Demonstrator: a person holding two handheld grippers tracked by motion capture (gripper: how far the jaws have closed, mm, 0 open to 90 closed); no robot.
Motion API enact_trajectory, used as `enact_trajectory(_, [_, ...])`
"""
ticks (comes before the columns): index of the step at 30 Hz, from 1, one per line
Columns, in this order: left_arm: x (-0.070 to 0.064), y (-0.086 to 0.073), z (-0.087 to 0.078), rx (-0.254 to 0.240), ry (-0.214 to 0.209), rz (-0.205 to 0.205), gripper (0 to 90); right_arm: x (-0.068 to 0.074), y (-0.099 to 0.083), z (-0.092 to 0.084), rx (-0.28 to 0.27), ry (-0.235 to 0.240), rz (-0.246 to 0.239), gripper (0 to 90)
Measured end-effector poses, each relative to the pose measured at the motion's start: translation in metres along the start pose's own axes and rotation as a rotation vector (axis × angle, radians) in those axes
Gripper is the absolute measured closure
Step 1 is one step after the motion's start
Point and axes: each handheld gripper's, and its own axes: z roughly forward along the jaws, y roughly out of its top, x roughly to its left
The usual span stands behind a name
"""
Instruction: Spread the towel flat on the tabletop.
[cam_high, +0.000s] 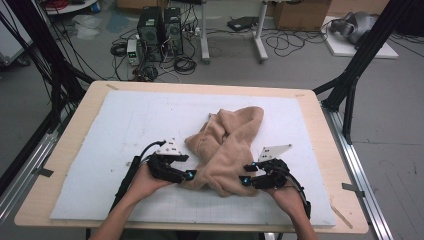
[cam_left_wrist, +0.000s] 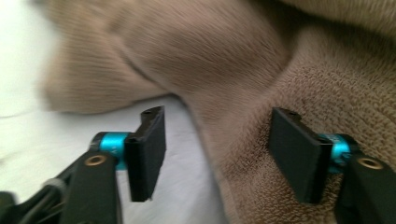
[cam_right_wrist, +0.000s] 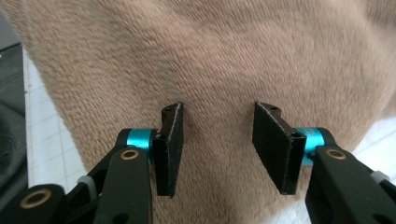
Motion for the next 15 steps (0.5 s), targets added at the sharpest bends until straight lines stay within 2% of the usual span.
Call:
enact_trajectory(1, [-0.002,0.000,0.006,0.016,-0.016,0.004,41.3,0.000,0.000,0.000,0.000,0.000,0.000,52.6])
enact_trajectory(2, [-0.004,0.000,0.011,0.031,-0.028,0.010,47.2,0.001,-0.003,0.005,0.024,0.001,-0.005,53.2])
enact_trajectory(4, [-0.008,-0.001,0.020,0.069,-0.044,0.036,52.3,0.003,-0.006,0.013,0.054,-0.003,-0.017,54.1])
enact_trajectory(6, [-0.014,-0.001,0.024,0.071,-0.018,0.069,54.7,0.004,-0.007,0.014,0.038,-0.012,-0.022,55.5])
enact_trajectory(9, [-0.016,0.000,0.024,0.078,-0.007,0.090,68.8,0.005,-0.010,0.014,0.018,-0.027,-0.026,60.6])
enact_trajectory(10, [-0.016,0.001,0.024,0.076,-0.009,0.090,76.0,0.005,-0.010,0.014,0.013,-0.021,-0.028,68.7])
enact_trajectory(11, [-0.017,0.001,0.024,0.075,-0.006,0.089,76.0,0.005,-0.010,0.014,0.013,-0.021,-0.028,68.7])
enact_trajectory(15, [-0.016,0.001,0.021,0.077,0.005,0.093,80.6,0.006,-0.009,0.013,0.019,-0.007,-0.048,80.2])
